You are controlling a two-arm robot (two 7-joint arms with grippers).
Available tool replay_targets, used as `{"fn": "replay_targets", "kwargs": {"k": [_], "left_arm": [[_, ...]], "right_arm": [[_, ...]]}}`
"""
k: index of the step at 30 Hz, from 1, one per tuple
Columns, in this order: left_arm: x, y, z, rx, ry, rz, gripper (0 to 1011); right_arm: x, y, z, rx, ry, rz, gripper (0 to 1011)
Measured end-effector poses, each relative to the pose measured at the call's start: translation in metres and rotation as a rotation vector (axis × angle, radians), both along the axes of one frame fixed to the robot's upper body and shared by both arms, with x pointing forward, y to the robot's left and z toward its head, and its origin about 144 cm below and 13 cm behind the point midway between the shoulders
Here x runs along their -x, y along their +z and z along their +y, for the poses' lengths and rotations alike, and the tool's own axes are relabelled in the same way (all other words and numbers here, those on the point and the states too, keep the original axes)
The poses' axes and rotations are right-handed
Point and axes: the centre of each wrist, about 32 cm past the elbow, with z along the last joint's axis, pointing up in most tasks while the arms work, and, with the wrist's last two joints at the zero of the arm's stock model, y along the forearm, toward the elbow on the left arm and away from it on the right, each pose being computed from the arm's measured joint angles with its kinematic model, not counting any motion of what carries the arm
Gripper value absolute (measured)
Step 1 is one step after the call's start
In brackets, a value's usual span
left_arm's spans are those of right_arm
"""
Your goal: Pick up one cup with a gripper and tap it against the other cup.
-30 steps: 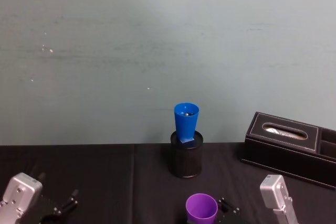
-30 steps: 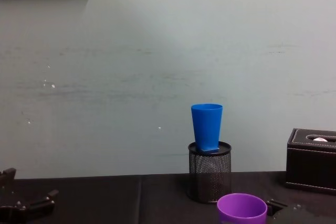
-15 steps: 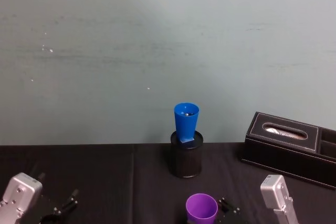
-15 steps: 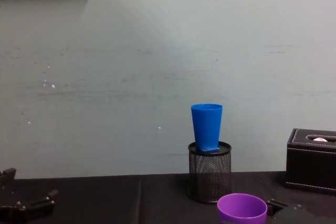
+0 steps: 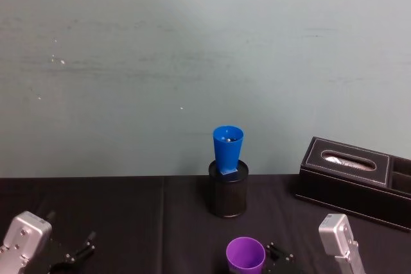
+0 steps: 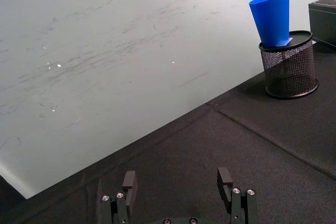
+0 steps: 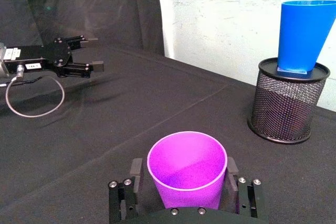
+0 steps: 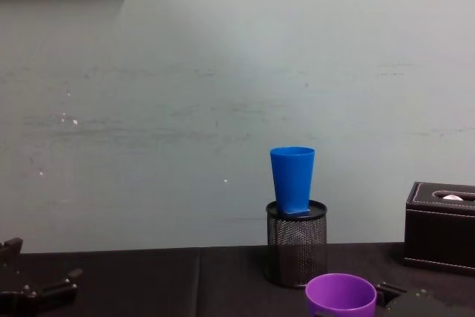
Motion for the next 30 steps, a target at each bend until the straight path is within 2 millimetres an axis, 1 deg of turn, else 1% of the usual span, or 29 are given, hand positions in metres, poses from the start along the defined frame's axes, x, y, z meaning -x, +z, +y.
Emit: {"fn": "replay_targets", "kwargs": {"k": [2,3,4,6,9,18,25,30], "left_arm": [[0.0000,0.0000,0.0000,0.000,0.000,0.000,1004],[0.0000,0.0000,0.0000,0.000,0.000,0.000,1004],[0.0000,0.0000,0.0000,0.000,0.000,0.000,1004],[0.0000,0.0000,0.0000,0.000,0.000,0.000,1005],[0.0000,0.0000,0.0000,0.000,0.000,0.000,1005],[0.0000,0.0000,0.0000,0.000,0.000,0.000,1005],[0.0000,0.0000,0.0000,0.000,0.000,0.000,1005],[0.0000,0.0000,0.0000,0.000,0.000,0.000,1005]], "right_arm": [[0.0000,0.0000,0.0000,0.000,0.000,0.000,927],[0.0000,0.0000,0.0000,0.000,0.000,0.000,883],[0.0000,0.0000,0.0000,0.000,0.000,0.000,883],[0.0000,0.0000,0.0000,0.000,0.000,0.000,805],[0.0000,0.0000,0.0000,0.000,0.000,0.000,772],[0.0000,0.0000,0.0000,0.000,0.000,0.000,736],[0.0000,0.0000,0.0000,0.000,0.000,0.000,726],[0.0013,0.0070,-0.0001,0.014,0.014,0.007,728]]}}
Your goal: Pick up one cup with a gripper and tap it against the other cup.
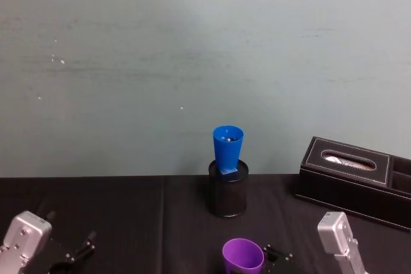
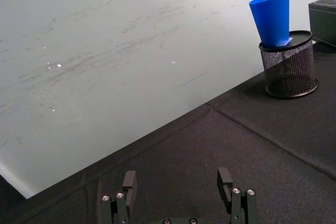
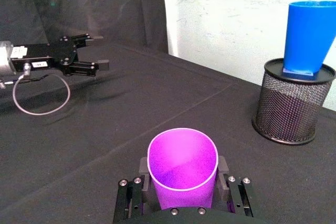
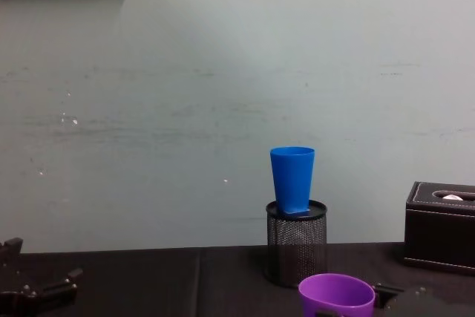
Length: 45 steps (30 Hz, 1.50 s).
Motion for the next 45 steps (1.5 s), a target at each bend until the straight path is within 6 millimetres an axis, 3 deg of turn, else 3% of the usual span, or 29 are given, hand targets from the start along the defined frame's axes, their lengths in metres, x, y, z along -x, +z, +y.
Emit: {"fn": "replay_targets", "kwargs": {"k": [11,19,25,45], "left_arm": [[0.000,0.000,0.000,0.000,0.000,0.000,1005],[0.000,0.000,0.000,0.000,0.000,0.000,1004],[0.000,0.000,0.000,0.000,0.000,0.000,1004],[0.000,0.000,0.000,0.000,0.000,0.000,1005]], "right_arm": [[0.002,0.048,-0.010,-0.036,0.009,0.027,728],[0.001,0.103,-0.012,-0.081,0.075,0.040,728],[-0.002,0.131,-0.012,-0.079,0.106,0.044,728],[-0.005,0.159,-0.011,-0.030,0.137,0.031,728]]}}
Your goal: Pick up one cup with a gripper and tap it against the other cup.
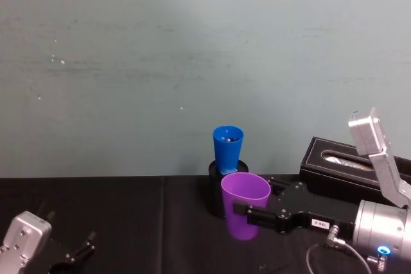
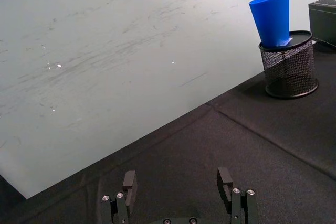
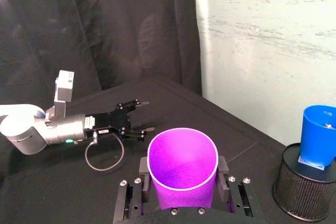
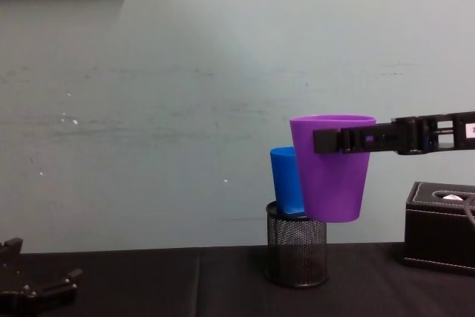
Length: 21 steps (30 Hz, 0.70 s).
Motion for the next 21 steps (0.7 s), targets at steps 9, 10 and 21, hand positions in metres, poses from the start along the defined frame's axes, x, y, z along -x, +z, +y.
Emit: {"fn": "replay_targets", "kwargs": {"k": [9,10,21], "left_arm": [[0.0000,0.0000,0.0000,0.000,0.000,0.000,1005],[0.0000,0.0000,0.0000,0.000,0.000,0.000,1005],[0.0000,0.0000,0.0000,0.000,0.000,0.000,1005]], "right_arm": [[0.0000,0.0000,0.0003,-0.001,-0.001,-0.002,726],[0.0000,-0.0001,0.0003,-0.001,-0.001,-0.001,728],[-0.0002,-0.0010,0.0000,-0.003,-0.003,0.000,728]]}}
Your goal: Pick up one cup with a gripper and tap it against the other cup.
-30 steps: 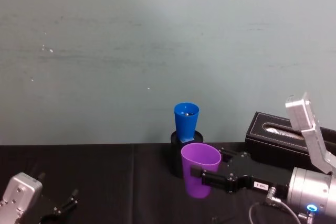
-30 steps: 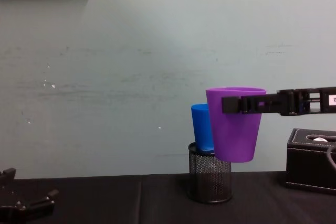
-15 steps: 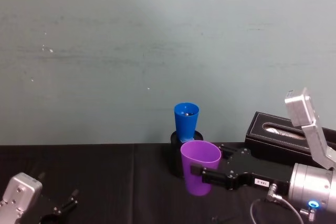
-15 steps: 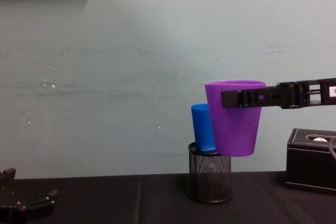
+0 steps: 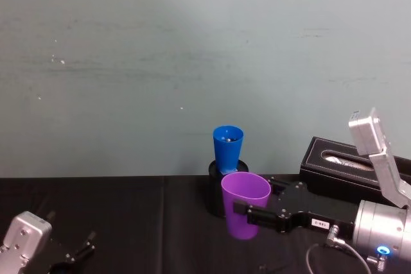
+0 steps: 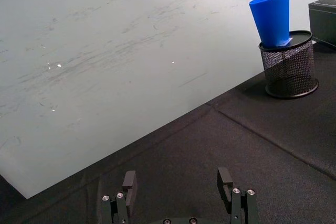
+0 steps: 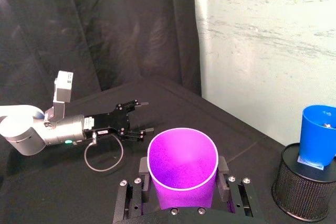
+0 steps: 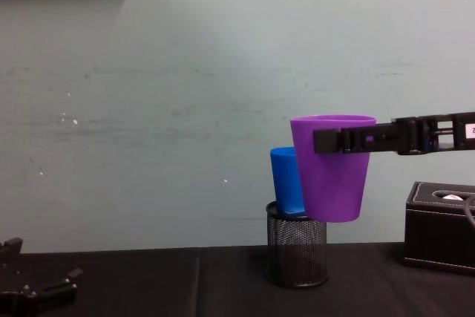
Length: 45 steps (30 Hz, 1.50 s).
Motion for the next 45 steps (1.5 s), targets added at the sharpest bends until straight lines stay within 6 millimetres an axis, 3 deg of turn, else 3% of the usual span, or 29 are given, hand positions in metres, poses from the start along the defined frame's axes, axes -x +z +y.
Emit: {"fn": "replay_targets", "kwargs": {"k": [45], "left_arm": [[0.0000,0.0000,0.0000,0.000,0.000,0.000,1005]], "right_arm": [[-0.0001,-0.0007,-0.0001,0.000,-0.002,0.001,728]]}}
